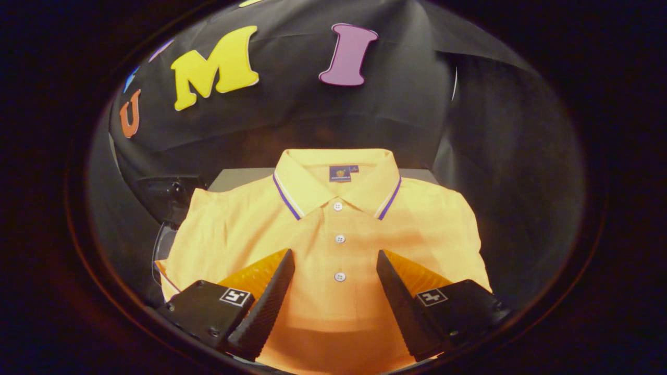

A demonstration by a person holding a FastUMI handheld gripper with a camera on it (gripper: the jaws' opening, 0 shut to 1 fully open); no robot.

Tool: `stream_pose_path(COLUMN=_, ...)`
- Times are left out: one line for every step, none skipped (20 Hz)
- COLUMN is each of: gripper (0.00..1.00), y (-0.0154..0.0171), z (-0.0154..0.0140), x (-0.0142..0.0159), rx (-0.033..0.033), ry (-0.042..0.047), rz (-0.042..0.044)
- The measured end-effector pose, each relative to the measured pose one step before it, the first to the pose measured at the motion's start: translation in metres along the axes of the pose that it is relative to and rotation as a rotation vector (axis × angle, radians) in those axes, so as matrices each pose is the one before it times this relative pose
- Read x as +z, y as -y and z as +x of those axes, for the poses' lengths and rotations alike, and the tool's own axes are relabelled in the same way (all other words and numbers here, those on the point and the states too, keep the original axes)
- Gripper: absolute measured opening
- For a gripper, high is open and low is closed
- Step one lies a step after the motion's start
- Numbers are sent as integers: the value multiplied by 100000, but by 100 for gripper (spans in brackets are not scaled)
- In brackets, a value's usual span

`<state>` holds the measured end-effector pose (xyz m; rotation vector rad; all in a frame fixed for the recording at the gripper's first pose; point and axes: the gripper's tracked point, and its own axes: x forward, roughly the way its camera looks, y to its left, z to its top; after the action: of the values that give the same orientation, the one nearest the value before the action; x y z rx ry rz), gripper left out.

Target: Put the clothes into the washing machine and then close the washing machine lid.

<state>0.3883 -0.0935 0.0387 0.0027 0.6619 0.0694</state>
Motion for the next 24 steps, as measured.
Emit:
stream_pose_path(gripper=100, y=-244, z=17, x=109, rx=1209, ry=-2558, rz=-535)
stream_pose_path(gripper=97, y=-498, z=-6, x=117, rx=1974, ry=-1502, rz=-1888)
stream_pose_path(gripper=89, y=-22, z=504, x=-120, rx=-561, ry=-132, rz=-1485)
stream_pose_path(gripper=70, y=48, z=-334, x=275, rx=-332, ry=-597, rz=234)
stream_pose_path(gripper=51, y=-16, z=-472, x=130, rx=-578, ry=-950, rz=386)
stream_pose_path(gripper=31, y=-177, z=151, x=-20, rx=-976, ry=-1004, rz=403)
stream_pose_path(gripper=12, y=-44, z=-11, x=93, rx=-537, ry=-1093, rz=-279)
stream_pose_path(gripper=8, y=38, z=28, x=-28, rx=-215, ry=-734, rz=-439)
stream_pose_path(gripper=7, y=55, z=-135, x=36, rx=-580, ry=-1092, rz=1003)
stream_pose_path(gripper=6, y=-61, z=-255, x=78, rx=-328, ry=-1278, rz=1000)
stream_pose_path(gripper=6, y=73, z=-361, x=230, rx=-695, ry=-128, rz=2)
stream_pose_path(gripper=6, y=161, z=-571, x=240, rx=-998, ry=826, rz=-1022)
stream_pose_path(gripper=6, y=93, z=-634, x=422, rx=-1190, ry=830, rz=-801)
stream_pose_path(gripper=6, y=44, z=-748, x=363, rx=-835, ry=387, rz=-92)
stream_pose_path(gripper=6, y=-23, z=-665, x=469, rx=-198, ry=77, rz=319)
stream_pose_path(gripper=6, y=95, z=-728, x=300, rx=-2, ry=365, rz=631)
stream_pose_path(gripper=6, y=47, z=-681, x=508, rx=-65, ry=451, rz=617)
stream_pose_path(gripper=6, y=-71, z=-689, x=378, rx=4, ry=768, rz=718)
stream_pose_path(gripper=6, y=-194, z=-579, x=401, rx=456, ry=294, rz=430)
stream_pose_path(gripper=6, y=-198, z=-472, x=315, rx=448, ry=558, rz=1231)
stream_pose_path(gripper=6, y=-300, z=-567, x=678, rx=809, ry=1335, rz=1589)
stream_pose_path(gripper=6, y=-312, z=-472, x=601, rx=1351, ry=1548, rz=1464)
stream_pose_path(gripper=6, y=-224, z=-398, x=619, rx=903, ry=1347, rz=1444)
stream_pose_path(gripper=6, y=-403, z=-524, x=312, rx=831, ry=956, rz=527)
